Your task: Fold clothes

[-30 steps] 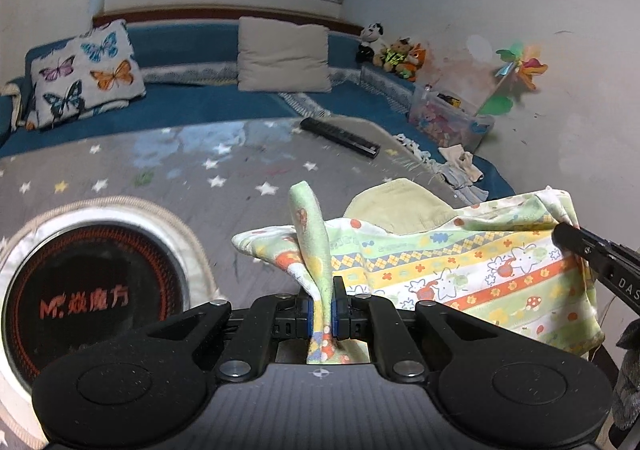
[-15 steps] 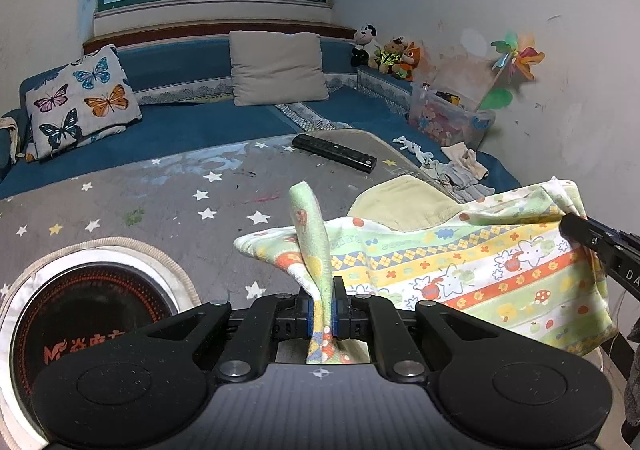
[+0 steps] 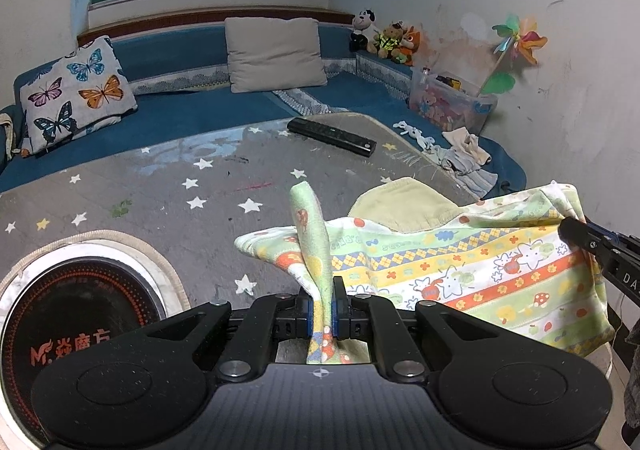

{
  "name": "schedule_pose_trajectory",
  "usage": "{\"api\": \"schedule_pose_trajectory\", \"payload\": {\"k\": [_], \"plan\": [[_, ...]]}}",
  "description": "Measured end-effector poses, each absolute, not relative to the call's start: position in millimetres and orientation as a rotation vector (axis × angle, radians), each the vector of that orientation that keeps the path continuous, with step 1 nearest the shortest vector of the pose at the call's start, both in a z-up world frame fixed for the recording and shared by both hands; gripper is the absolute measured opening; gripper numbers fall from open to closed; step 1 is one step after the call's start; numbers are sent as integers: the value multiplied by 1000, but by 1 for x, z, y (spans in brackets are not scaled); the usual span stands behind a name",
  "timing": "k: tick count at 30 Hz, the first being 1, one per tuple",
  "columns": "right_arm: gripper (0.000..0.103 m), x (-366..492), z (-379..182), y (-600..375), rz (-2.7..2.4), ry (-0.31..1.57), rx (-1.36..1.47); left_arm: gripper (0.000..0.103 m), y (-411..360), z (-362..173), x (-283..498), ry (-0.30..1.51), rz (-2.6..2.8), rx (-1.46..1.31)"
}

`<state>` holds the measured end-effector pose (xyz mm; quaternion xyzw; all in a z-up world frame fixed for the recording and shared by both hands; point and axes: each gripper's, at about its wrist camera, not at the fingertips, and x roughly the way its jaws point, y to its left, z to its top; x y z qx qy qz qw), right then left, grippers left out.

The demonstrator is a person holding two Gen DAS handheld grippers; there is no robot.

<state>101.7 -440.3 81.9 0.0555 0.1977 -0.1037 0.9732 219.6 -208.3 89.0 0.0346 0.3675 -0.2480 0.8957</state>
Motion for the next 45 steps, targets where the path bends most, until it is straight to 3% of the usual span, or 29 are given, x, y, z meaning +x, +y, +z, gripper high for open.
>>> {"api": "schedule_pose_trajectory", "payload": {"k": [34,38,42,45], "plan": [[9,135,18,-450,-227,571,172,9,-200,25,250,893,-462,86],[14,136,11,-452,-234,593,186,10,-198,20,253,901,-451,89],[19,136,7,-454,-249,608,190,19,-194,20,254,907,-434,87],[30,136,9,-456,-255,597,193,28,-190,22,256,903,-418,82]]}}
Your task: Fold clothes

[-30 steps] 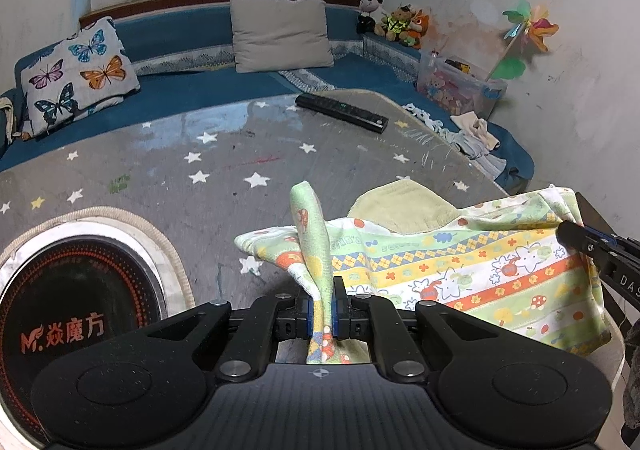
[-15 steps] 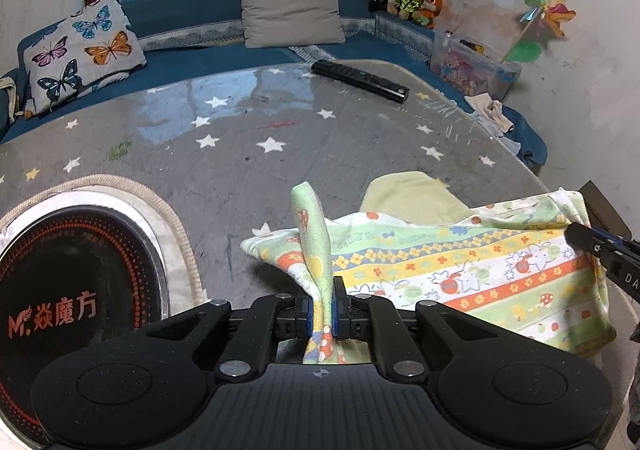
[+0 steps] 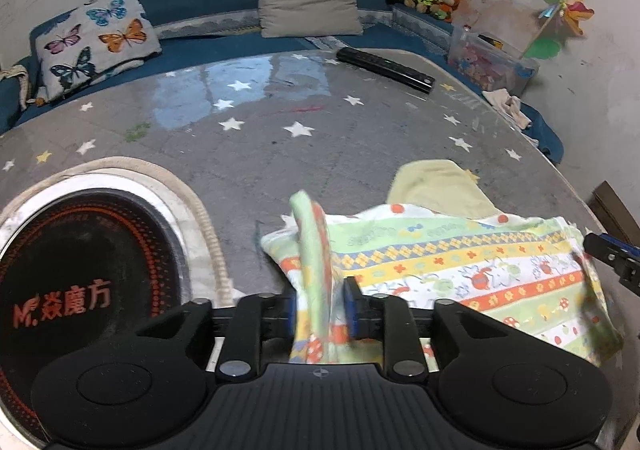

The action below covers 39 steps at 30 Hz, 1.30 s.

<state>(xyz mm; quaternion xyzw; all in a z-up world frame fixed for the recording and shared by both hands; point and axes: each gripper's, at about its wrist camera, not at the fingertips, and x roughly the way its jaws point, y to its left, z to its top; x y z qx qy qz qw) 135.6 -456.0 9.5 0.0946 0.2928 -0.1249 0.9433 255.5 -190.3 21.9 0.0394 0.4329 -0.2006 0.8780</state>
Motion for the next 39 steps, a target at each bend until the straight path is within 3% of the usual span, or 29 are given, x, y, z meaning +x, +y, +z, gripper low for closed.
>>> {"api": "schedule_pose_trajectory", "payload": {"k": [15,24,39], "plan": [[31,170,-2,-434,-136,639,194,33,-173,21,281,887,-330,84],[30,186,-16,-440,-171,677,211,32,-207,36,269,826,-483,115],[29,213,-17,-427,-152,697,155,29,-249,9,288,852,-565,163]]}}
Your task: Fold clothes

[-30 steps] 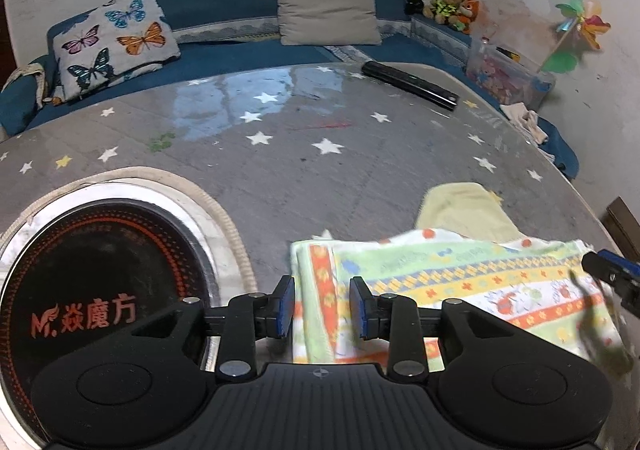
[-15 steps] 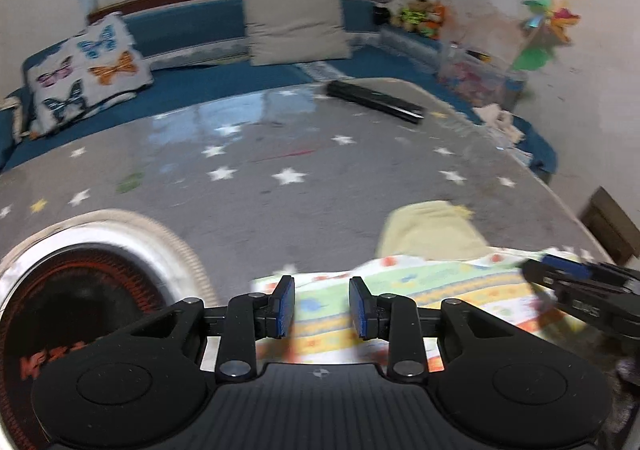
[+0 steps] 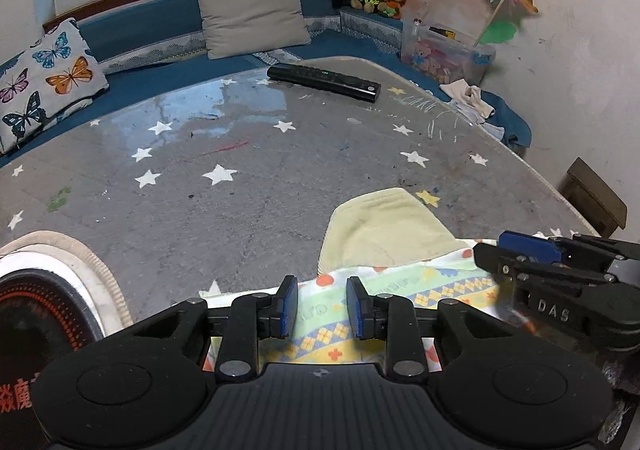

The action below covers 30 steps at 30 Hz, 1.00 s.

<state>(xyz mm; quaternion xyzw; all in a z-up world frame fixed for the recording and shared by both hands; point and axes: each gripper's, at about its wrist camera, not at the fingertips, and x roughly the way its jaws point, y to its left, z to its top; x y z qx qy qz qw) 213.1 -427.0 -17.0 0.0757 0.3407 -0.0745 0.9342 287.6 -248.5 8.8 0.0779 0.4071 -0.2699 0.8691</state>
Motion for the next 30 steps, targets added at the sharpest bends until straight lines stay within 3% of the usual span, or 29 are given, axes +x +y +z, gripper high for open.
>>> {"api": "schedule_pose_trajectory", "payload": {"k": [12,15,19,23,28,30], "plan": [[30,206,-3,-411,-58,661,149,32,-248,6,292,854,-566,150],[30,215,-11,-404,-51,691,135,45,-247,7,292,848,-554,157],[38,219,-15,-404,-66,693,144,59,-241,9,290,836,-546,158],[55,207,-8,-401,-48,675,131,72,-236,12,282,817,-541,157],[62,195,-9,-391,-40,671,100,91,-228,16,270,796,-543,155],[65,189,-9,-388,-42,668,96,94,-224,17,265,785,-541,159]]}}
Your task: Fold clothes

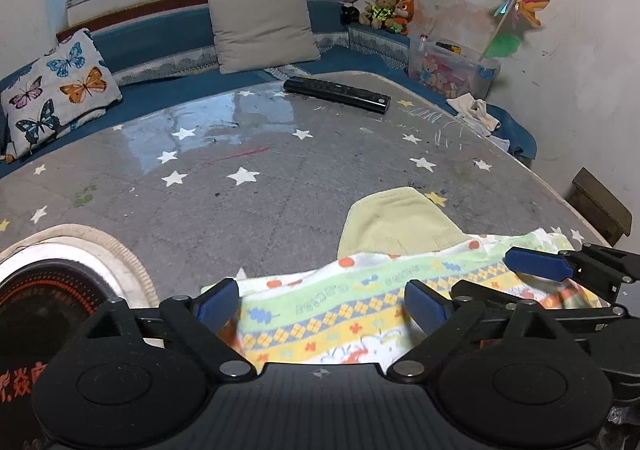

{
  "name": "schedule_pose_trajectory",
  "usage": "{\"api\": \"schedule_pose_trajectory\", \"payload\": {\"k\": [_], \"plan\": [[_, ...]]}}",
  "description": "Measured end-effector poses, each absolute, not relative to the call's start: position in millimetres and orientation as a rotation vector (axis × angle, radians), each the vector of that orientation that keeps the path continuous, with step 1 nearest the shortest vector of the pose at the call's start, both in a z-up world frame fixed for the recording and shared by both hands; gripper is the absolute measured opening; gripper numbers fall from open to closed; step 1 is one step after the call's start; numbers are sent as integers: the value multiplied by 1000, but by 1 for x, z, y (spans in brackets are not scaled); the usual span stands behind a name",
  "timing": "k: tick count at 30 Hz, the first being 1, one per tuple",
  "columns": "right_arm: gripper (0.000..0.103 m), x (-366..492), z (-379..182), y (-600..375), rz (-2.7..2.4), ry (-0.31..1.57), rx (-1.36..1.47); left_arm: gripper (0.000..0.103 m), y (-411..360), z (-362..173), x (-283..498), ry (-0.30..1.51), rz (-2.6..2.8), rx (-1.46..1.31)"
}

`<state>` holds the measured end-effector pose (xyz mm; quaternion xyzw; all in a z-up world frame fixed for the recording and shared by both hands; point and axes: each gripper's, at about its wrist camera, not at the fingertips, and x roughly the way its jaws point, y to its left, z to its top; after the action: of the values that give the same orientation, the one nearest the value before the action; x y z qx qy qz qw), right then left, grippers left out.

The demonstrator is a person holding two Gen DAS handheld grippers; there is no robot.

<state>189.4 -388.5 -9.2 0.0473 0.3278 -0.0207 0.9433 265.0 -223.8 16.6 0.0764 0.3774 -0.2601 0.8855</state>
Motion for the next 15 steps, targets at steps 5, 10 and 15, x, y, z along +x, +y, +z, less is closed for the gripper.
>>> {"api": "schedule_pose_trajectory", "payload": {"k": [5,10,15], "plan": [[72,179,-9,-384,-30,664,92,100,-214,16,253,773,-528,169],[78,162,-10,-376,-29,654,51,101,-204,14,239,764,-523,177],[83,148,-15,-371,-25,665,39,101,-195,11,226,753,-505,196]]}}
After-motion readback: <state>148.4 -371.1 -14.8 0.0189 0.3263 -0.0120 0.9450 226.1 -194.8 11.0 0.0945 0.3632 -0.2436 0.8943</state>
